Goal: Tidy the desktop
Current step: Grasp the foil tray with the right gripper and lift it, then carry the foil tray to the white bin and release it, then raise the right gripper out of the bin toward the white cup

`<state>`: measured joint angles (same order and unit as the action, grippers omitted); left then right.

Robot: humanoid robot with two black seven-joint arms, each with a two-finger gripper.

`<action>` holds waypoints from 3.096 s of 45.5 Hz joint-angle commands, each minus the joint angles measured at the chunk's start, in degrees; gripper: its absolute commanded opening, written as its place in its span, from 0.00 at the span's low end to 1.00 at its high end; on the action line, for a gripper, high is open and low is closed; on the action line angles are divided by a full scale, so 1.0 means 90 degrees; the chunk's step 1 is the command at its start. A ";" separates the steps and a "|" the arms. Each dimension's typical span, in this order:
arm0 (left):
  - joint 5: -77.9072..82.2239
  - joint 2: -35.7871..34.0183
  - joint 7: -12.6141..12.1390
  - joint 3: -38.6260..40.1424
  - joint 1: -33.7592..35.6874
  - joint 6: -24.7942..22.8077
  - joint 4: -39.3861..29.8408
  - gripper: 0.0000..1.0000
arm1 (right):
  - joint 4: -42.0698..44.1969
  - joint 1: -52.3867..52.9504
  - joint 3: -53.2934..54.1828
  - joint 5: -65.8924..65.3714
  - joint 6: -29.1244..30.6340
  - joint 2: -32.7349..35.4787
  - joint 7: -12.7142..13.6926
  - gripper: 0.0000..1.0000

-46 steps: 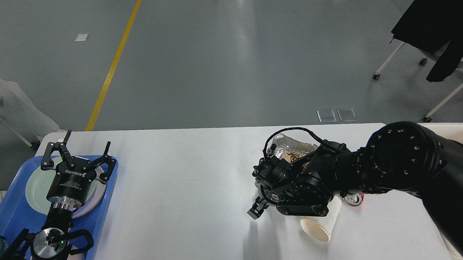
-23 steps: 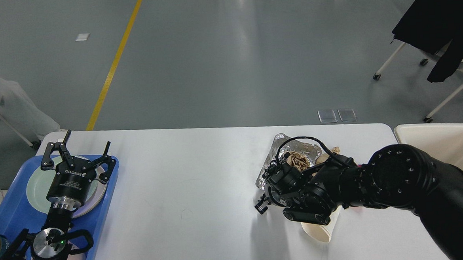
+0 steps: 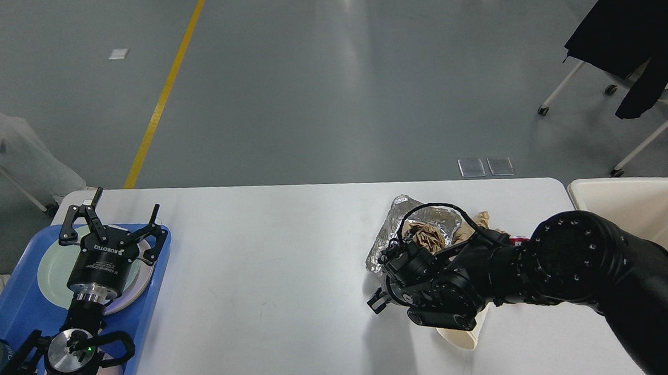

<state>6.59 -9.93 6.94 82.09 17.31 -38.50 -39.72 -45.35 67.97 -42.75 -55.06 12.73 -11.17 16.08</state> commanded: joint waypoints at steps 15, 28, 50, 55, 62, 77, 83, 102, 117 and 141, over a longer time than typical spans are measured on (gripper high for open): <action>0.0000 0.0000 0.0000 0.0000 0.0000 0.0000 0.0009 0.96 | -0.0098 0.0552 0.0033 0.1448 0.0108 -0.0067 0.0001 0.00; 0.0000 0.0000 0.0000 0.0000 0.0000 0.0000 -0.0001 0.96 | -0.0937 0.2084 -0.0074 0.2504 0.0889 -0.0018 0.0108 0.00; 0.0000 0.0000 0.0000 0.0000 0.0000 0.0000 -0.0001 0.96 | -0.3154 0.5366 -0.1518 0.3705 0.2061 0.1397 0.0372 0.00; 0.0000 -0.0010 0.0000 0.0000 0.0000 0.0000 -0.0001 0.96 | -0.3837 0.5962 -0.1812 0.4154 0.2179 0.1885 0.0333 0.00; 0.0000 0.0000 0.0000 0.0000 0.0000 0.0000 -0.0001 0.96 | -0.4717 0.6850 -0.2270 0.5110 0.2101 0.2637 0.0138 0.00; 0.0000 -0.0010 0.0000 0.0000 0.0000 0.0000 -0.0001 0.96 | -0.4825 0.7545 -0.4653 0.5531 0.1974 0.3214 -0.1738 0.00; 0.0000 0.0000 0.0000 0.0000 0.0000 0.0000 -0.0001 0.96 | -0.4562 0.7078 -0.5162 0.5317 0.1681 0.3603 -0.1748 0.00; 0.0000 -0.0010 0.0000 0.0000 0.0000 0.0000 -0.0001 0.96 | -0.1145 0.2831 -0.4197 0.4692 0.1115 0.4913 -0.1757 0.00; 0.0000 -0.0010 0.0000 0.0000 0.0000 0.0000 -0.0001 0.96 | 0.2058 -0.1037 -0.2624 0.4711 0.0353 0.4221 -0.1738 0.00; 0.0000 -0.0010 0.0000 0.0000 0.0000 0.0000 0.0009 0.96 | 0.4628 -0.3676 -0.2604 0.4701 -0.0624 0.3253 -0.1669 0.00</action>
<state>6.59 -9.95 6.94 82.09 17.31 -38.50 -39.72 -3.90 35.96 -66.23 -12.71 8.13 17.86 0.99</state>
